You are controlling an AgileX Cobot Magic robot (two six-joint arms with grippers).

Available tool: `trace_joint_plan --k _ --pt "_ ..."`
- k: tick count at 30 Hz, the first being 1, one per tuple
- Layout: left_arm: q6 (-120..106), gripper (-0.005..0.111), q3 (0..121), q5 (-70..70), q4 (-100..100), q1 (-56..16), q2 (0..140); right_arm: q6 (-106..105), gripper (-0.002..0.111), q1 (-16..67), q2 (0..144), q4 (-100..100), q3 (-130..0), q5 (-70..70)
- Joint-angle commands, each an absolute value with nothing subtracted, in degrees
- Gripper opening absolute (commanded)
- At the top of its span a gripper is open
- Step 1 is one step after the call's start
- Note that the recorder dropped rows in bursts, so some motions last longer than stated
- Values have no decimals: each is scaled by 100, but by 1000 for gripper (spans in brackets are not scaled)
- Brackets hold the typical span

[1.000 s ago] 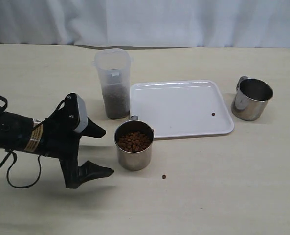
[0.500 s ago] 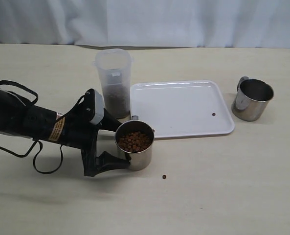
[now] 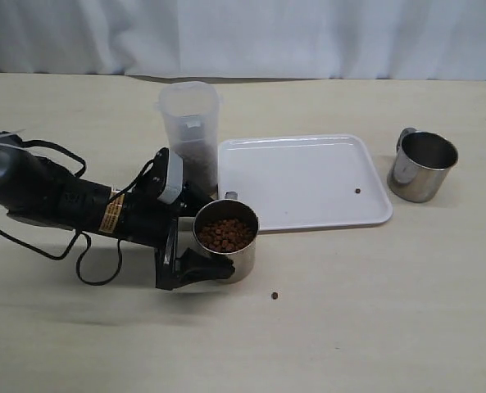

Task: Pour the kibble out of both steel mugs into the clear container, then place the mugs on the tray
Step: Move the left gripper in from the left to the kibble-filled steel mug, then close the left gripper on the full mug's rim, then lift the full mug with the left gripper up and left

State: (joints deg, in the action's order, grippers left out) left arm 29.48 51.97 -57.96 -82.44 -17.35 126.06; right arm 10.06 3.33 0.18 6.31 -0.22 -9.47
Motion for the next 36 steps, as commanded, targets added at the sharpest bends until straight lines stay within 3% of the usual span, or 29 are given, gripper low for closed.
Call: trace_joint_plan --k 1,15,18,19,21,28,36 --pt "2855 97 5288 -5898 -8146 -1817 12655 947 5 354 0 663 0 -935" --pt "2721 95 5352 -5877 -7860 -1977 12761 947 5 354 0 663 0 -935" --pt "2746 65 5352 -5903 -7812 -1977 12761 947 5 354 0 663 0 -935" --pt "2735 47 5352 -5903 -7666 -1977 12761 947 5 354 0 663 0 -935" --pt "2723 33 5352 -5903 -7634 -1977 12761 947 5 354 0 663 0 -935" --pt "2684 6 5342 -6420 -7769 -1928 12748 947 5 354 0 663 0 -935" --pt "2802 2 5342 -6996 -8492 -1771 12293 947 5 354 0 663 0 -935"
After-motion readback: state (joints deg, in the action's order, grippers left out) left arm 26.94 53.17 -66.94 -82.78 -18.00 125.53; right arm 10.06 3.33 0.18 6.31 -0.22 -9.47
